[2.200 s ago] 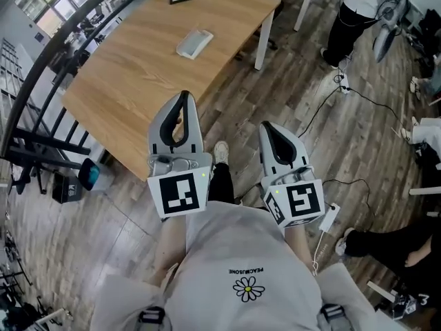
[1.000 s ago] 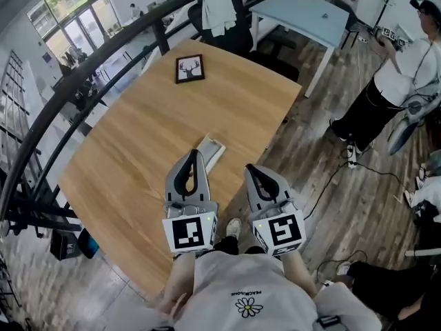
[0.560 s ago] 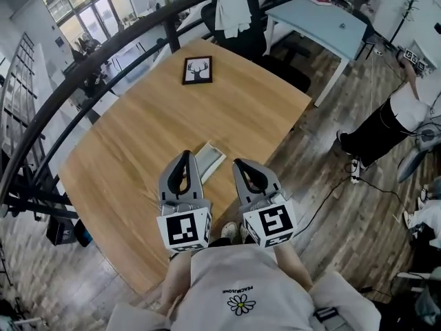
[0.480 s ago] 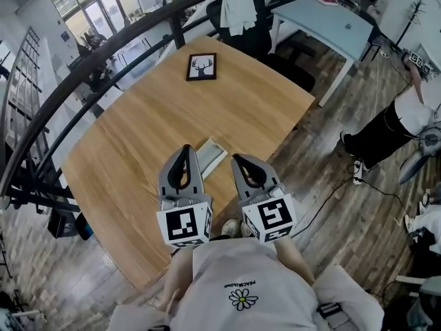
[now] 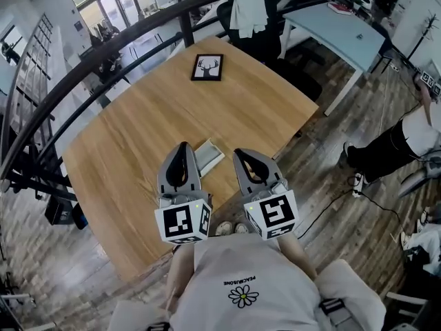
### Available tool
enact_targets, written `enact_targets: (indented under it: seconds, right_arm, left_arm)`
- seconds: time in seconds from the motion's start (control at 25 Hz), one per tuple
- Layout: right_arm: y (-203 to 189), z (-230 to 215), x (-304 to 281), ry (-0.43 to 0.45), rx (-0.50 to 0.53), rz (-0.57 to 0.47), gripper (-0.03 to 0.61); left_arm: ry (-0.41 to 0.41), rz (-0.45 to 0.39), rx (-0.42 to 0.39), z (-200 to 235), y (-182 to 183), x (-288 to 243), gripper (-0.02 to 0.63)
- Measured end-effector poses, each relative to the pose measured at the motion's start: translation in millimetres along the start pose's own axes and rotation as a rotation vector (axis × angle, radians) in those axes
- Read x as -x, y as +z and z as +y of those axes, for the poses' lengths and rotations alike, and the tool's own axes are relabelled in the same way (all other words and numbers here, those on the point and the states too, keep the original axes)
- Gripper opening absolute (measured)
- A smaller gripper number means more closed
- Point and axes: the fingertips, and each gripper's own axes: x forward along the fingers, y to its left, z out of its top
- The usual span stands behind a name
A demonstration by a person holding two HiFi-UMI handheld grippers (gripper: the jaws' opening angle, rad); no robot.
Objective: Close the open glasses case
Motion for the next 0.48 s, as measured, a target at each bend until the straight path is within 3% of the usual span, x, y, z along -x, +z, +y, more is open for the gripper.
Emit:
enact_targets:
  seconds: [0.32, 0.48]
  right_arm:
    - [-2.1, -1.2, -11.5, 0.02, -0.026, -0.005, 0.006]
    - [-3.4, 1.9, -14.7, 0.029, -0.023, 0.0, 0.006]
  left_arm:
    - [-0.012, 0.002, 0.018, 14.5, -3.5, -9.9, 0.034]
    - [-0.105, 0.011, 0.01, 12.4, -5.9, -14.4, 0.162]
